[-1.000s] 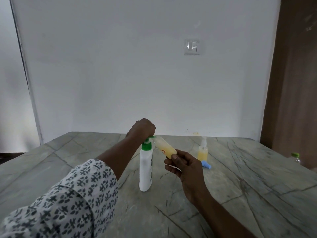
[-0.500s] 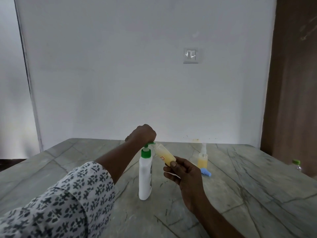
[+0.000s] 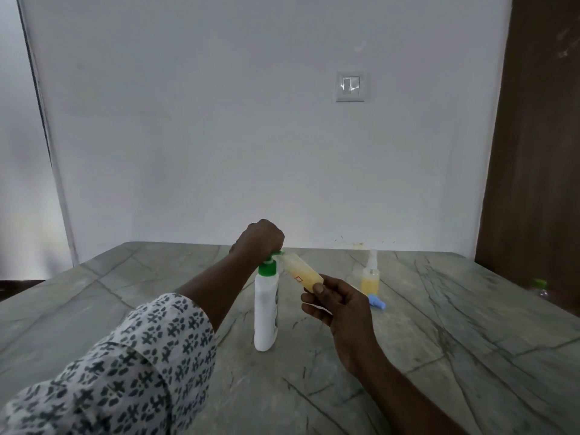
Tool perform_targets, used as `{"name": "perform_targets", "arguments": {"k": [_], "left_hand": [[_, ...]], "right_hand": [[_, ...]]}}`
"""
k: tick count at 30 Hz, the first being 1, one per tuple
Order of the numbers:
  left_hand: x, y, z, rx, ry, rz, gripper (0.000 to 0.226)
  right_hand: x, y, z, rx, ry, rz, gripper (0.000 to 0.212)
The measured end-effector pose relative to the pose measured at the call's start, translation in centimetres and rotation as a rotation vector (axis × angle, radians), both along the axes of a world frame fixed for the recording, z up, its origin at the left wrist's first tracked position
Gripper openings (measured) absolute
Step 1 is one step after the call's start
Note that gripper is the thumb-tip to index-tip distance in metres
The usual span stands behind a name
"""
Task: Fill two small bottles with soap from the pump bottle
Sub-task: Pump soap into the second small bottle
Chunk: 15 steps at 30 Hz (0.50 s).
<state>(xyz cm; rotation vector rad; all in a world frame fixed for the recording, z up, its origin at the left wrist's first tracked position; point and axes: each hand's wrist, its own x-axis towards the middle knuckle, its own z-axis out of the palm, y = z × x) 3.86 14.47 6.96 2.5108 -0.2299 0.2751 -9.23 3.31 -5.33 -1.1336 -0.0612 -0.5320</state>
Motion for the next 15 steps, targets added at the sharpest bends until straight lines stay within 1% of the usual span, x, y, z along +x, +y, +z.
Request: {"name": "perform_targets", "arguments": {"k": [2, 5, 7, 8, 11, 15], "left_hand": [[-0.1, 0.2, -0.2, -0.019, -0.001, -0.018, 0.029], [-0.5, 0.1, -0.4, -0.005, 0.002, -0.006, 0.013], [-0.2, 0.0, -0.5, -0.034, 0.026, 0.001, 0.01], [-0.1, 0.0, -0.3, -0.031, 0.033, 0.002, 0.011], [0.2, -0.2, 0.3, -0.002, 0.038, -0.022, 0.027], [0.2, -0.4, 0.7, 0.102, 0.048, -0.009, 0.009]], "right_hand": [[0.0, -0.1, -0.1, 0.002, 0.0, 0.006, 0.023], [-0.1, -0.1, -0.1, 0.015, -0.005, 0.015, 0.023], [-0.1, -0.2, 0.0, 0.02, -0.005, 0.012, 0.023], [-0.1, -0.2, 0.0, 0.022, -0.005, 0.012, 0.023], [-0.1, -0.1, 0.1, 0.021, -0.008, 0.021, 0.022], [0.1, 0.1, 0.2, 0.027, -0.015, 0.026, 0.019]]}}
